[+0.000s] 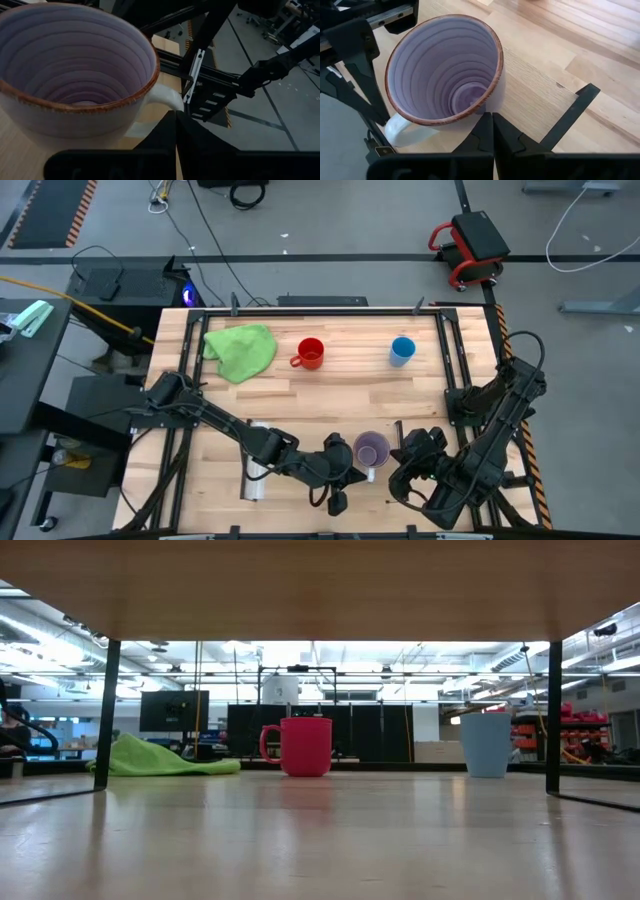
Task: Stack small to large cups/mugs on shelf
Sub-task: Adjust the purple mug on the shelf, then put the blue cup on the shelf
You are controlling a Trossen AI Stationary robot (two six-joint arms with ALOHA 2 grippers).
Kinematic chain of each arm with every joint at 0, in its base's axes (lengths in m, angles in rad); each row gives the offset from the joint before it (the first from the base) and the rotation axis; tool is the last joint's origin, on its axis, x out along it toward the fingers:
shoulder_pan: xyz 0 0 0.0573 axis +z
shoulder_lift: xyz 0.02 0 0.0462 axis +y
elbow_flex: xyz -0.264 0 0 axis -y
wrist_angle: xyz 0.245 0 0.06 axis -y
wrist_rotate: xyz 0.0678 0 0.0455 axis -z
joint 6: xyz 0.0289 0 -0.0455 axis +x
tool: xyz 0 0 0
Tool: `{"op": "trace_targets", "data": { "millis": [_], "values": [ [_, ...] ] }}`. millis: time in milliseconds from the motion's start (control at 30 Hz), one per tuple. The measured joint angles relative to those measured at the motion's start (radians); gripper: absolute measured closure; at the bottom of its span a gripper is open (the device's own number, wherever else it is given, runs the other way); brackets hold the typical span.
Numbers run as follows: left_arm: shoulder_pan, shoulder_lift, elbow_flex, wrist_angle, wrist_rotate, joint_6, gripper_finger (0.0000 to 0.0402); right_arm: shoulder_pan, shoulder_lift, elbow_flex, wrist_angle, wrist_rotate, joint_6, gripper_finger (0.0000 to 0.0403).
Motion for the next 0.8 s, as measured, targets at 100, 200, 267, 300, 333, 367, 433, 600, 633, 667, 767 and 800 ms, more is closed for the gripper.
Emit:
{"op": "trace_targets", "data": {
  "millis": [100, 200, 267, 300, 333, 367, 433, 600, 633, 667, 767, 800],
  "values": [
    [0.0, 0.0, 0.0, 0.0, 0.001, 0.0, 0.0392, -0.001, 0.0, 0.0, 0.0, 0.0, 0.0, 0.0403],
    [0.0, 0.0, 0.0, 0.0, 0.0, 0.0, 0.0383, -0.005, 0.0, 0.0, 0.0, 0.0, 0.0, 0.0403],
    [0.0, 0.0, 0.0, 0.0, 0.0, 0.0, 0.0379, -0.005, 0.0, 0.0, 0.0, 0.0, 0.0, 0.0403],
    [0.0, 0.0, 0.0, 0.0, 0.0, 0.0, 0.0379, -0.006, 0.0, 0.0, 0.0, 0.0, 0.0, 0.0403],
    [0.0, 0.0, 0.0, 0.0, 0.0, 0.0, 0.0379, -0.006, 0.0, 0.0, 0.0, 0.0, 0.0, 0.0403],
    [0.0, 0.0, 0.0, 0.0, 0.0, 0.0, 0.0381, -0.006, 0.0, 0.0, 0.0, 0.0, 0.0, 0.0403],
    [0.0, 0.0, 0.0, 0.0, 0.0, 0.0, 0.0385, -0.005, 0.0, 0.0, -0.001, 0.0, 0.002, 0.0403],
    [0.0, 0.0, -0.001, 0.0, 0.0, 0.0, 0.039, -0.005, 0.0, 0.0, -0.01, -0.033, 0.004, 0.0403],
    [-0.002, 0.0, -0.001, 0.0, -0.001, 0.0, 0.039, -0.005, 0.0, 0.0, -0.011, -0.039, 0.004, 0.0403],
    [-0.003, -0.001, -0.001, 0.0, -0.001, -0.001, 0.0389, -0.004, 0.0, 0.0, -0.014, -0.044, 0.004, 0.0403],
    [-0.008, -0.001, -0.001, 0.0, -0.001, -0.002, 0.0383, -0.001, 0.0, 0.0, -0.018, -0.057, 0.004, 0.0403],
    [-0.009, -0.001, -0.001, 0.0, -0.001, -0.002, 0.0381, 0.001, 0.0, 0.0, -0.021, -0.065, 0.004, 0.0403]
  ]
}}
